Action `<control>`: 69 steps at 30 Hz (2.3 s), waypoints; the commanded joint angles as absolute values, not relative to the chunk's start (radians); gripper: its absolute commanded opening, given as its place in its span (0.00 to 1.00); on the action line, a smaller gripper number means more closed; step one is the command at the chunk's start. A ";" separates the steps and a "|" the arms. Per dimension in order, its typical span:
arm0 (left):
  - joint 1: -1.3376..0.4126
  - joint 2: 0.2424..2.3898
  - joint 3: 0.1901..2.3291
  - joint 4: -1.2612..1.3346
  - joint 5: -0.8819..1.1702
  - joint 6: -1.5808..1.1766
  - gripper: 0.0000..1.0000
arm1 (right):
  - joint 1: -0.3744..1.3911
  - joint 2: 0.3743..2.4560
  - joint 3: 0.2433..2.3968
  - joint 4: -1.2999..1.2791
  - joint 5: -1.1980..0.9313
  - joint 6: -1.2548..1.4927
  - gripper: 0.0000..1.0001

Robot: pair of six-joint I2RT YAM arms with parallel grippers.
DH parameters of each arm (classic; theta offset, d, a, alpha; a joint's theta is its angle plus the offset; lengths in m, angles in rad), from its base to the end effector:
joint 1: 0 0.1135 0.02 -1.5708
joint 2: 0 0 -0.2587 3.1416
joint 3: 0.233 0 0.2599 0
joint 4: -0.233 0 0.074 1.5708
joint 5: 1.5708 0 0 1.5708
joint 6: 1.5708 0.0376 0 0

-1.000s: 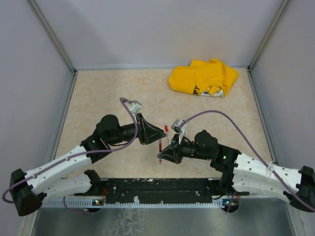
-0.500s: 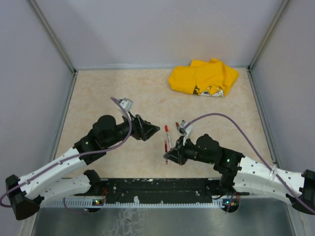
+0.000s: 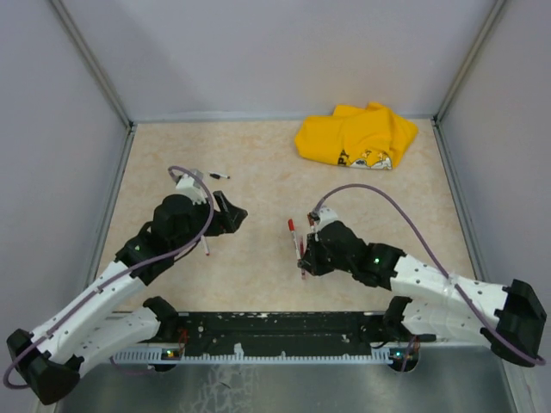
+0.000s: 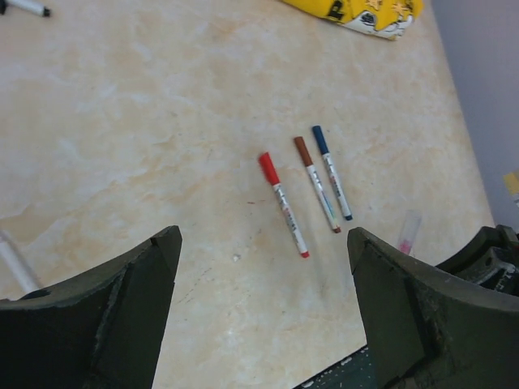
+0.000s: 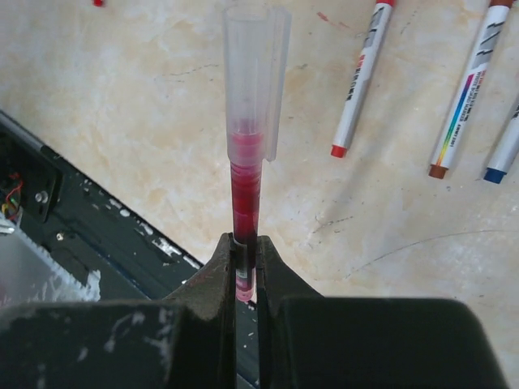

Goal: Insert the pens into the pen caps
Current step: Place the pen at the center of the board, then pick up the pen from the center of the board.

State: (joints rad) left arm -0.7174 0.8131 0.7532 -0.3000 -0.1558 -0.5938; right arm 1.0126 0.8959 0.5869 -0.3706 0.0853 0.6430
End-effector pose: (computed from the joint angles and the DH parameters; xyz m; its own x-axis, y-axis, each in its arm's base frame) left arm 0.1562 -0.1286 0.3070 -0.5221 -0.2780 -0.8063 0.2991 0.8256 -0.4784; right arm 0.1109 0.1715 0.2257 -0.7521 -0.0765 -0.6546 -0.4487 0.7870 0.4235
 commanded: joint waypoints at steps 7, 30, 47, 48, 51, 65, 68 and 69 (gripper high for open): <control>-0.563 0.798 0.735 -0.472 -0.142 -0.559 0.90 | 0.974 1.311 0.913 -0.464 0.072 0.625 0.00; -0.465 0.744 0.661 -0.477 -0.130 -0.459 0.94 | 0.925 1.844 1.298 -0.673 0.192 0.557 0.03; -0.466 0.770 0.656 -0.465 -0.108 -0.453 0.94 | 0.905 1.902 1.318 -0.664 0.164 0.529 0.22; -0.465 0.772 0.657 -0.465 -0.110 -0.455 0.94 | 0.905 1.897 1.316 -0.660 0.156 0.528 0.24; -0.466 0.776 0.655 -0.469 -0.118 -0.458 0.94 | 0.905 1.872 1.315 -0.656 0.147 0.524 0.28; -0.466 0.922 0.685 -0.602 -0.353 -0.647 0.93 | 0.945 1.487 1.147 -0.532 0.074 0.458 0.31; -0.465 0.989 0.694 -0.603 -0.380 -0.646 0.90 | 0.972 1.421 1.077 -0.521 0.073 0.460 0.31; -0.465 1.008 0.692 -0.592 -0.380 -0.643 0.89 | 0.978 1.400 1.051 -0.518 0.074 0.465 0.31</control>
